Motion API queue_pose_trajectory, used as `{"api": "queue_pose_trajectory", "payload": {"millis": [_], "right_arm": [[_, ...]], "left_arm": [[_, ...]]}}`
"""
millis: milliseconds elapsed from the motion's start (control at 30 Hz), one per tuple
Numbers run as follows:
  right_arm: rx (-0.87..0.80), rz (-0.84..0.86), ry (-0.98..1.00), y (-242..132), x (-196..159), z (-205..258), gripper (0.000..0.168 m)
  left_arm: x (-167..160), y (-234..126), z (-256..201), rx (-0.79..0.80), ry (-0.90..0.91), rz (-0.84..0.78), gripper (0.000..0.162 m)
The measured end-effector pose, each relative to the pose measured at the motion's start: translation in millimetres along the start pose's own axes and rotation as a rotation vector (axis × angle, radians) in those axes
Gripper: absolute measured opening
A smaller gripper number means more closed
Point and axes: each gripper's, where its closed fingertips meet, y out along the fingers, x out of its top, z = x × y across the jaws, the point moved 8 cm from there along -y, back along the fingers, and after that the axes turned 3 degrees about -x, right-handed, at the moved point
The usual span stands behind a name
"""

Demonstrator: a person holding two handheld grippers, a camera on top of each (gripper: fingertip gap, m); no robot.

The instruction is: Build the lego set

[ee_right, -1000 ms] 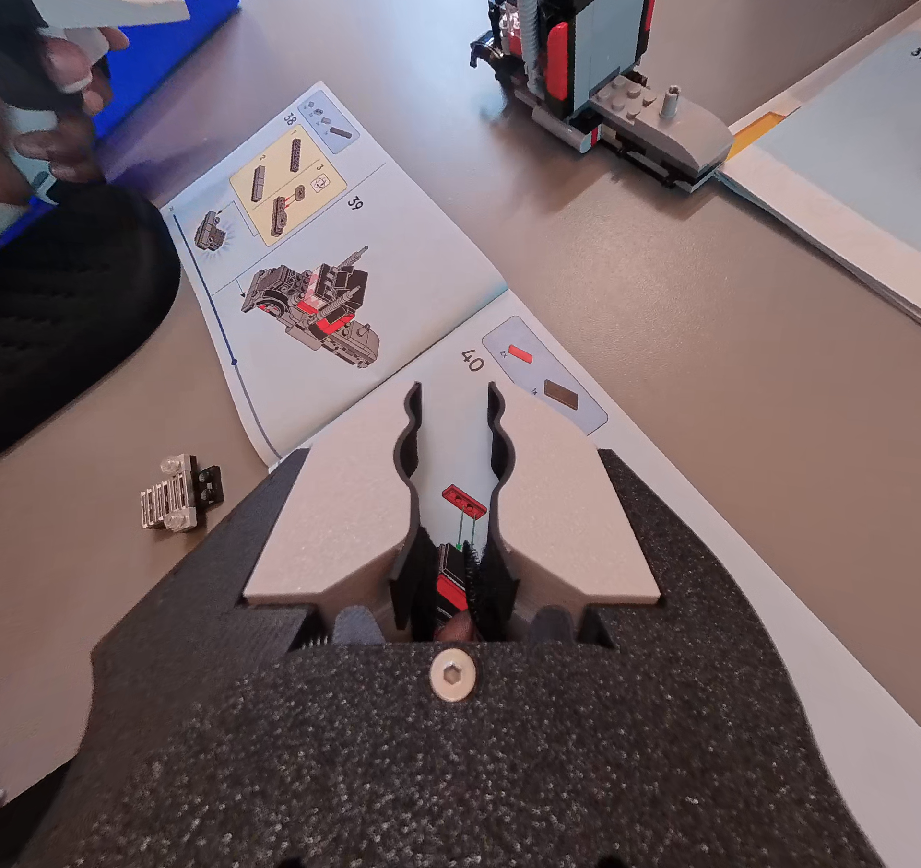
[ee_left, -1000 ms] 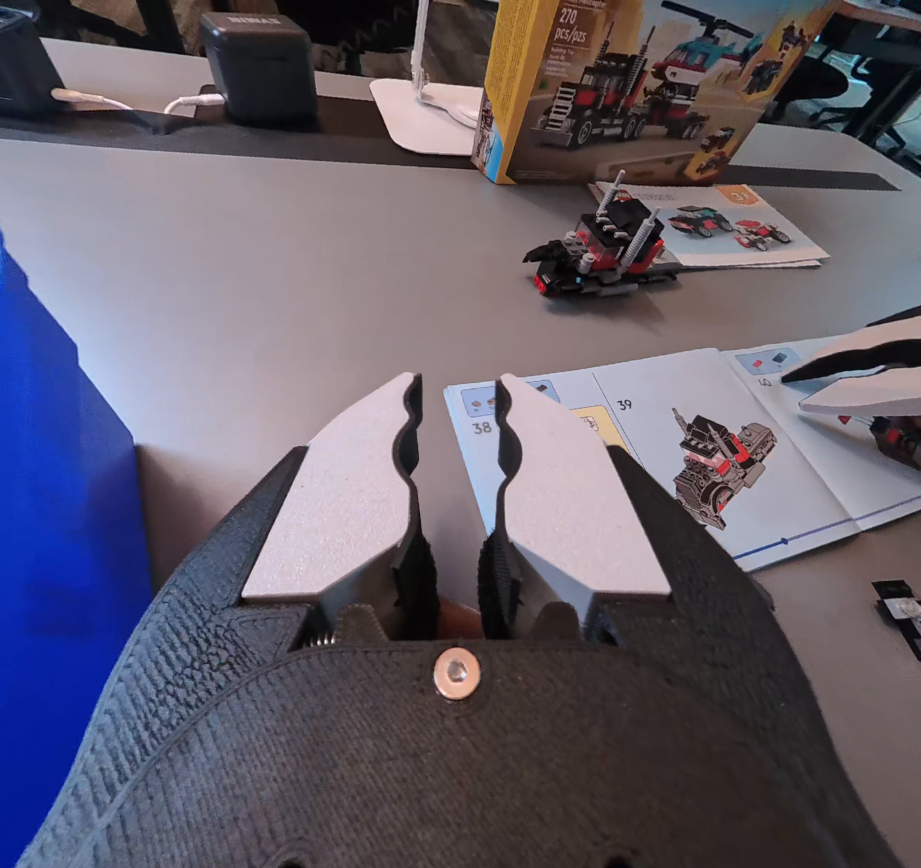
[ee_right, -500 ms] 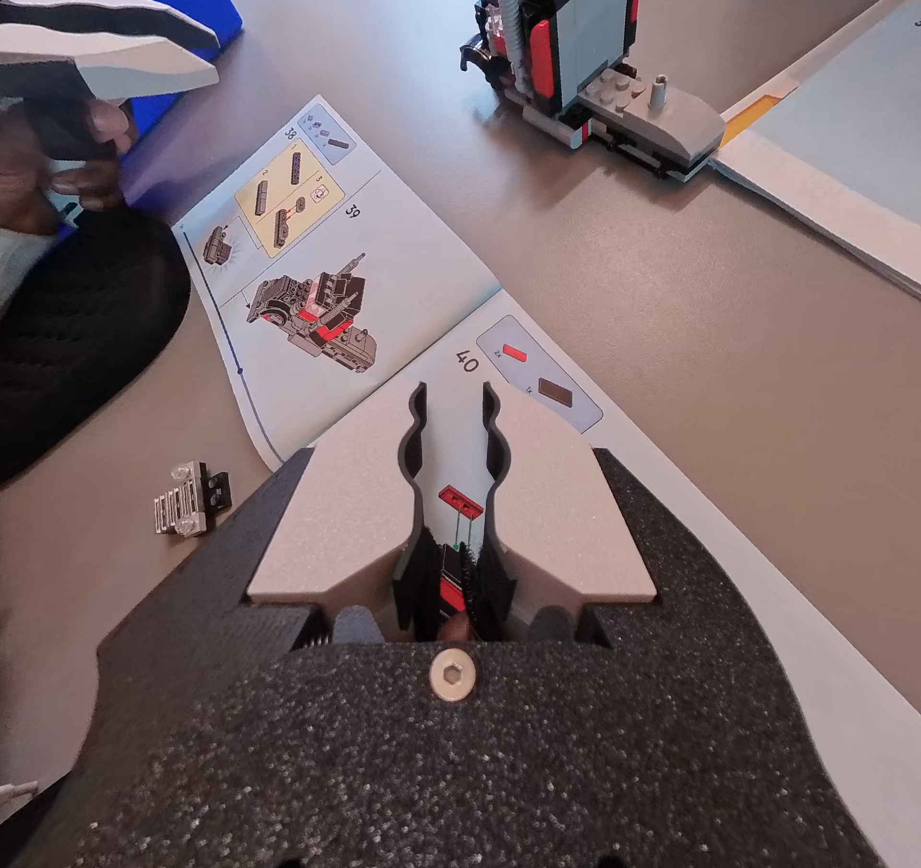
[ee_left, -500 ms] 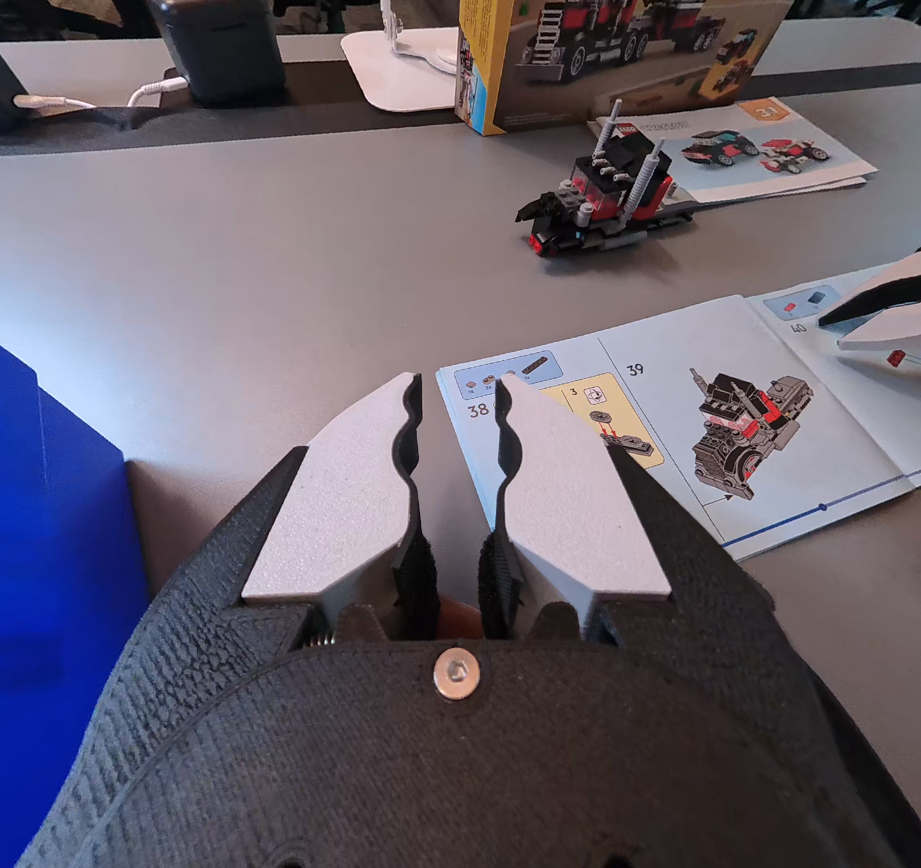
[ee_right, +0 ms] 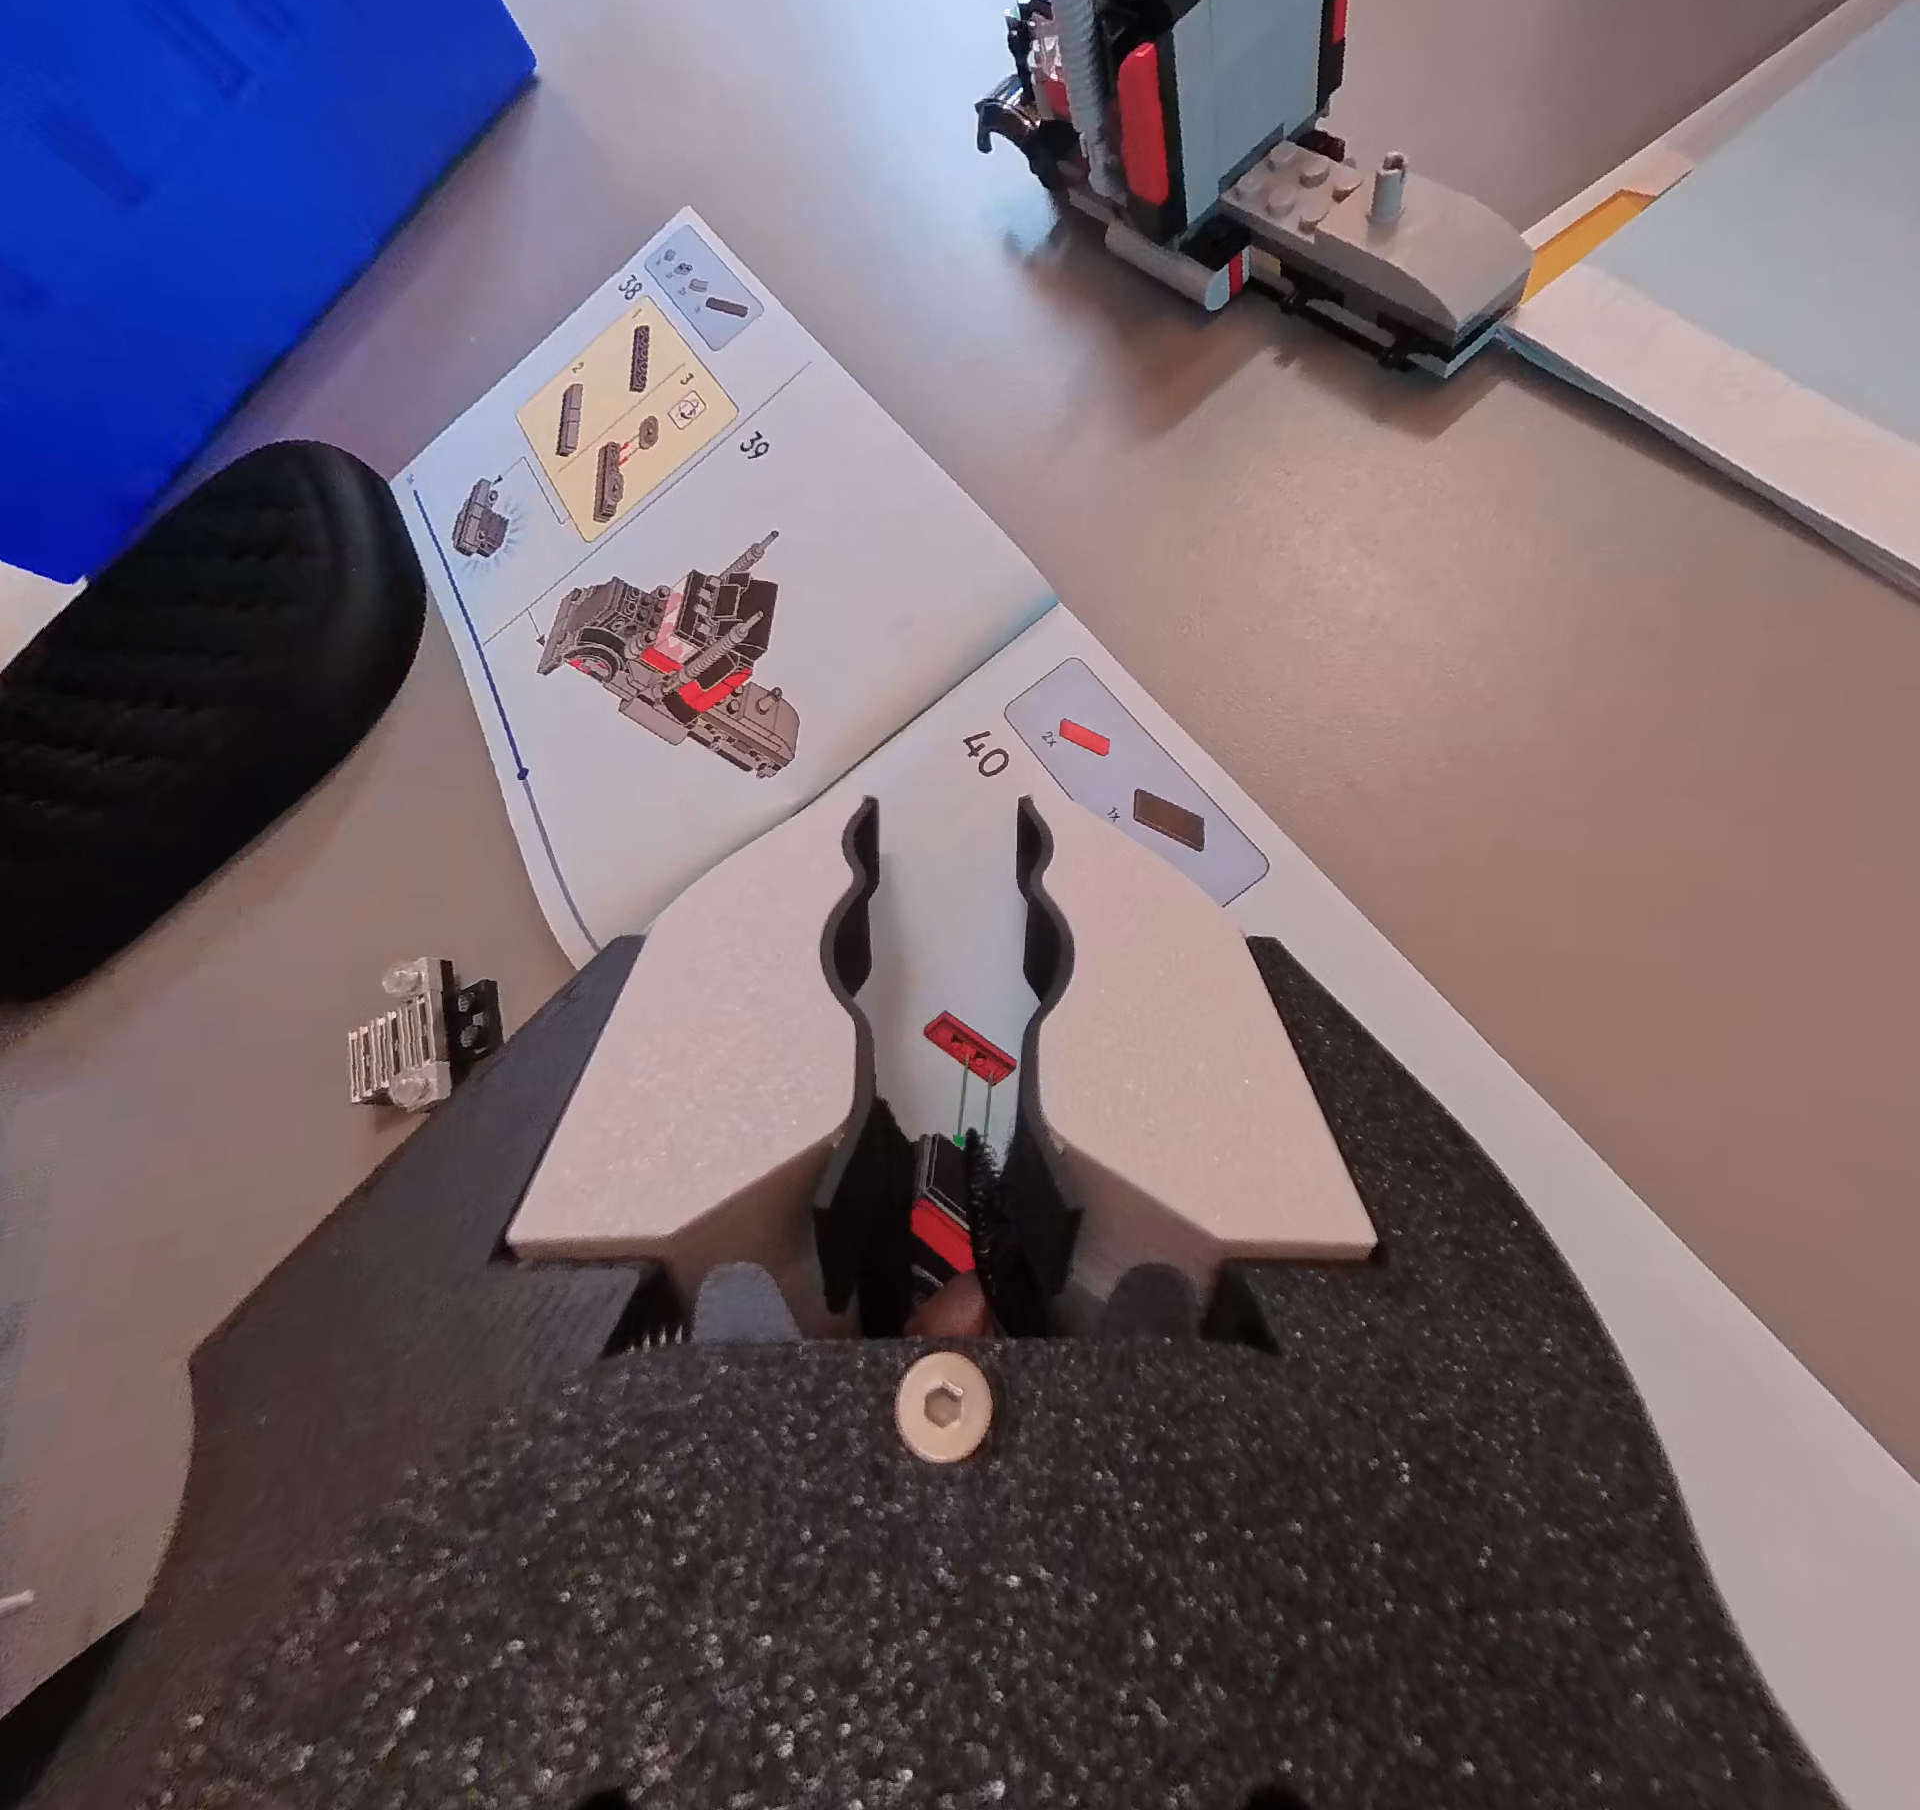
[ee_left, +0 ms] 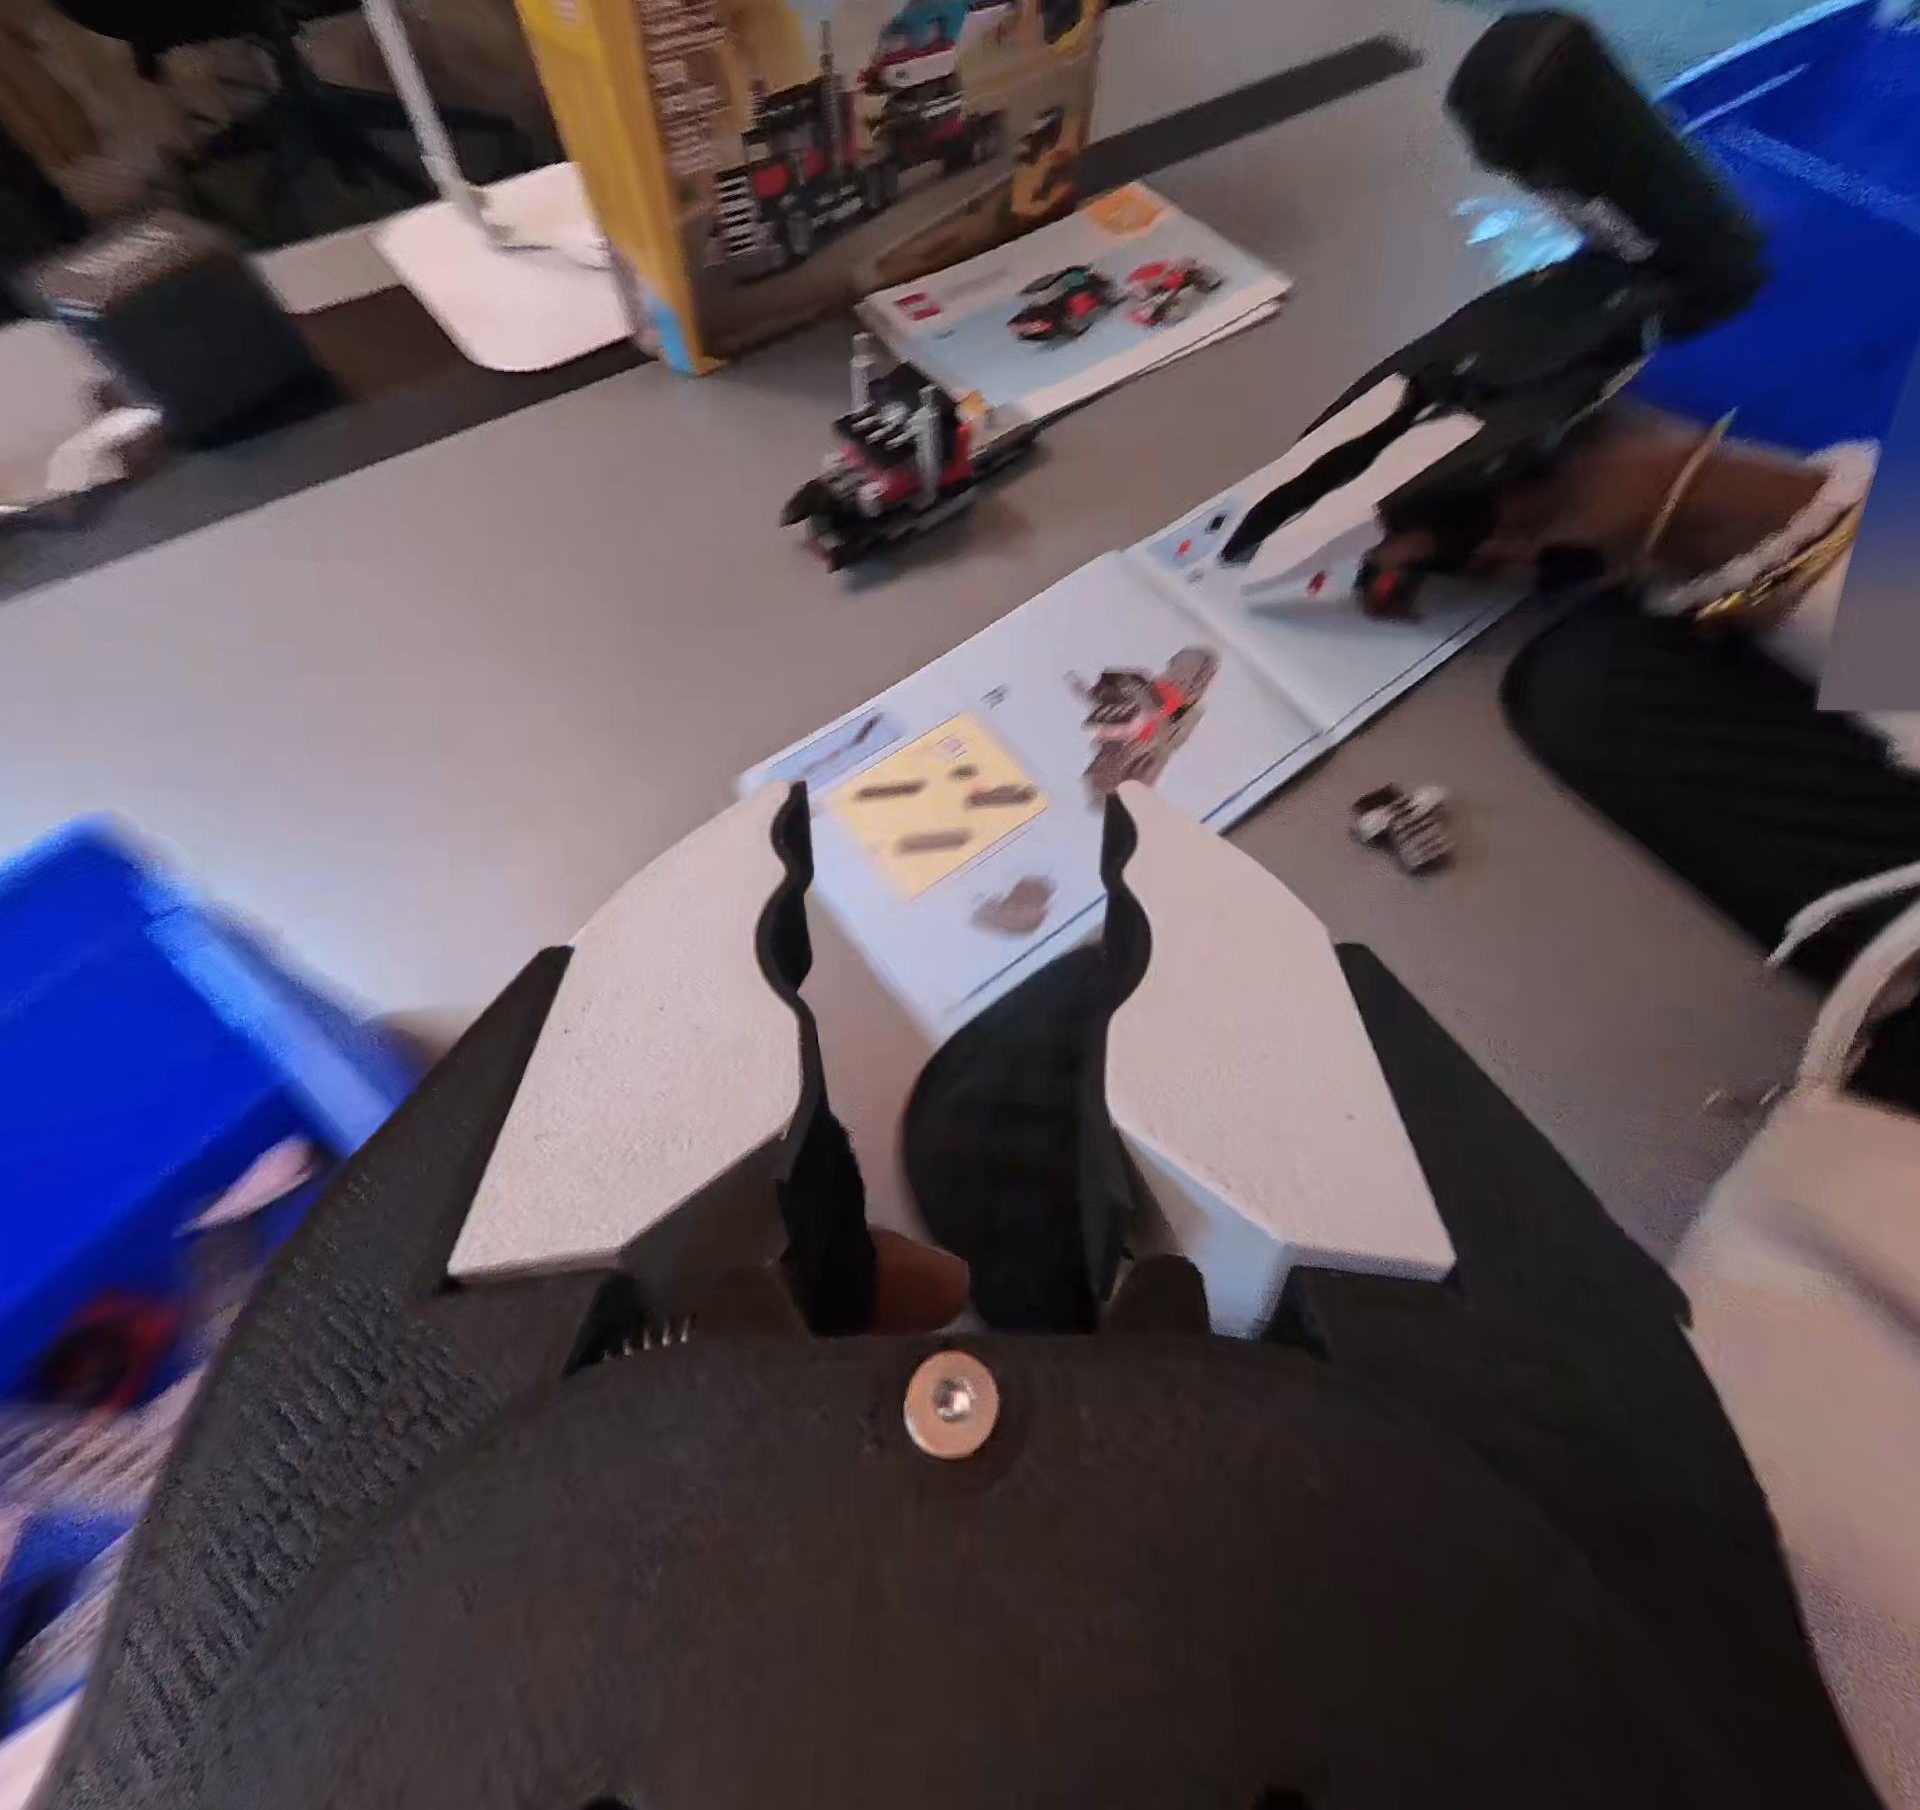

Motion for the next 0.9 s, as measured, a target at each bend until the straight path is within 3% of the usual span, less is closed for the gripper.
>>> {"api": "queue_pose_trajectory", "payload": {"millis": [100,200,267,400,500,633,900], "right_arm": [[0.005,-0.001,-0.004,0,0,1,0.028],[0.018,-0.004,0.008,0,0,2,0.030],[0.012,-0.004,0.004,0,0,2,0.030],[-0.001,-0.002,-0.006,0,-1,3,0.029],[-0.010,-0.001,-0.015,0,0,4,0.028],[-0.004,-0.002,-0.013,0,0,4,0.029],[-0.004,-0.001,-0.016,0,0,4,0.030]], "left_arm": [[-12,-50,20,0.120,0.078,0.075,0.054],[-41,-76,47,0.190,-0.099,0.215,0.058],[-61,-76,53,0.182,-0.228,0.290,0.062],[-78,-65,46,0.148,-0.293,0.310,0.058],[-80,-57,39,0.105,-0.265,0.324,0.041],[-79,-57,34,0.109,-0.235,0.343,0.039],[-85,-59,19,-0.062,-0.331,0.253,0.037]]}}
